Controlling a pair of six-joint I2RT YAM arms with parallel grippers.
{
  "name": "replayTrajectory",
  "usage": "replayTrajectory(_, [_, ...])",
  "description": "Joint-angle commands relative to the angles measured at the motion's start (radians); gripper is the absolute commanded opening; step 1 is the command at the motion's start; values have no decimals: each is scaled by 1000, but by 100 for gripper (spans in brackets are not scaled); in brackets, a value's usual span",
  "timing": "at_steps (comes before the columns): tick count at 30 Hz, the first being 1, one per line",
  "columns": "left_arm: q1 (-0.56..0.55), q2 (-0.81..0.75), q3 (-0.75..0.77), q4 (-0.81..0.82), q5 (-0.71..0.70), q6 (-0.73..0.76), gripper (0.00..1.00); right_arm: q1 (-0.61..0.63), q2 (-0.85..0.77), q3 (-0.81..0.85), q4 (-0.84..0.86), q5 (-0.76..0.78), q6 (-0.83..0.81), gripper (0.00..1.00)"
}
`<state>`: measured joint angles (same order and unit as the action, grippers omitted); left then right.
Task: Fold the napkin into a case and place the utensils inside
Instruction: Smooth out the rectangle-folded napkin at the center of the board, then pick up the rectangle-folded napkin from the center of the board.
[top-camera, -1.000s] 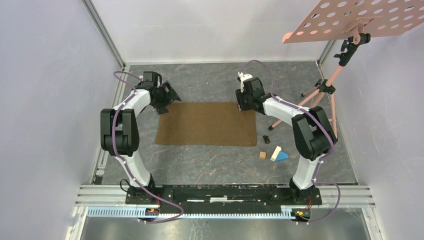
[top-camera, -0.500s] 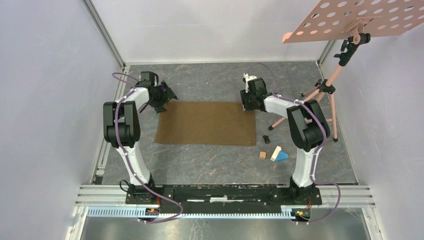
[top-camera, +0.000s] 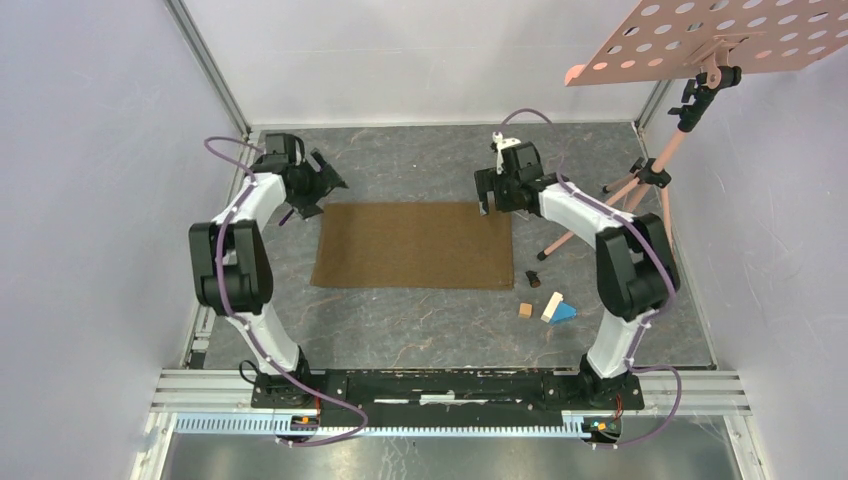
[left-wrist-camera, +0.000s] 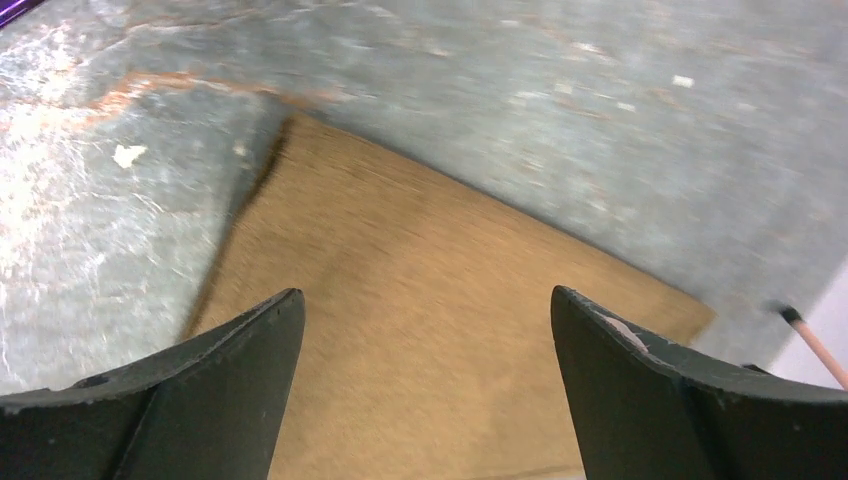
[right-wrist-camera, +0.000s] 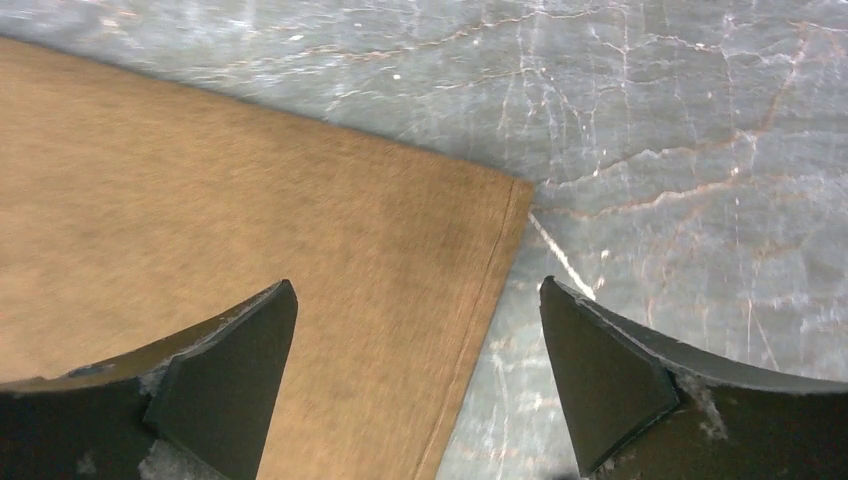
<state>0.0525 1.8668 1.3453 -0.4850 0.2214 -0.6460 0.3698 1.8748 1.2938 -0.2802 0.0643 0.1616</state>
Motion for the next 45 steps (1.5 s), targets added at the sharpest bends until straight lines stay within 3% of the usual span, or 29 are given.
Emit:
replayTrajectory(1, [-30,-248,-1,-6,67,67,99,12,-163,-61,-97,-50,177,98])
replayTrajectory(3, [-40,-309,-23,-10,57,98,100,13,-156,-61,-183,-25,313,98])
replayTrajectory(6, [-83,-385,-51,-12,25,148,100,14,-123,-25,-299,-5,375,95])
replayTrajectory(10, [-130,-467,-101,6,-40,198,100,1,-84,-20,-336,30,288,75])
replayTrajectory(13, [-157,-489,-121,14,-40,209,100,0,-44,-5,-366,32,217,71])
replayTrajectory(29, [-165,-514,-120,20,-2,201,100,53,70,9,-364,58,242,52])
replayTrajectory(37, [-164,-524,-118,16,-14,211,100,72,61,-155,-209,21,304,43])
replayTrajectory(41, [-163,-526,-121,16,-25,219,100,62,62,-175,-153,15,231,20])
replayTrajectory(43, [-163,-523,-121,16,-25,220,100,49,59,-176,-136,-6,168,3])
replayTrajectory(45, [-163,-521,-121,16,-25,221,100,41,57,-155,-160,-5,96,0])
